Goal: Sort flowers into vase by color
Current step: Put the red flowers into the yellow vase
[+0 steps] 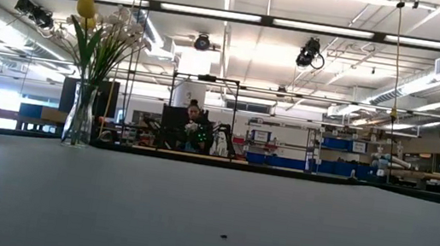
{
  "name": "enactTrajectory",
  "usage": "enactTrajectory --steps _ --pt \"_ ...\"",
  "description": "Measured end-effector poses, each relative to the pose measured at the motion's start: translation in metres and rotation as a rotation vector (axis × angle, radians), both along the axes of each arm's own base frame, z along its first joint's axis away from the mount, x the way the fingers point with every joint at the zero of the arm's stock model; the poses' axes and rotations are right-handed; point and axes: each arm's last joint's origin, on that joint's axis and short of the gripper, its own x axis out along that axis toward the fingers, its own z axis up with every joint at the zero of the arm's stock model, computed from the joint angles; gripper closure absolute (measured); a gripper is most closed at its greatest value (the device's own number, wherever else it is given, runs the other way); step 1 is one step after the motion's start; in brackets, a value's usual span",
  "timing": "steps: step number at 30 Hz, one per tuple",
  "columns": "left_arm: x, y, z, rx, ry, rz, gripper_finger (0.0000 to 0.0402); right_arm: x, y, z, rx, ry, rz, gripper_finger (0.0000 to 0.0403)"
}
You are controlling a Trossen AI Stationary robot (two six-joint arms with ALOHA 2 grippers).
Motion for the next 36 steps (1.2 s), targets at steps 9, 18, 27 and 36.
enactTrajectory --steps 9,18,27,36 --pt "-0.010 0.000 0.005 0.071 -0.008 -0.018 0.0395 -0.011 -0.001 -0.001 0.006 0.101 -0.006 0.0289" --pt "-0.058 0.010 0.021 0.109 -0.019 0.156 0.0399 -0.079 -0.005 0.006 0.048 0.426 0.068 0.0170" --pt "-0.098 0.019 0.027 0.147 -0.002 0.262 0.0400 -0.154 0.014 0.019 -0.004 0.560 0.136 0.0229" --pt "-0.100 0.021 0.026 0.168 0.012 0.269 0.0401 -0.216 0.020 0.044 -0.012 0.421 0.005 0.0362"
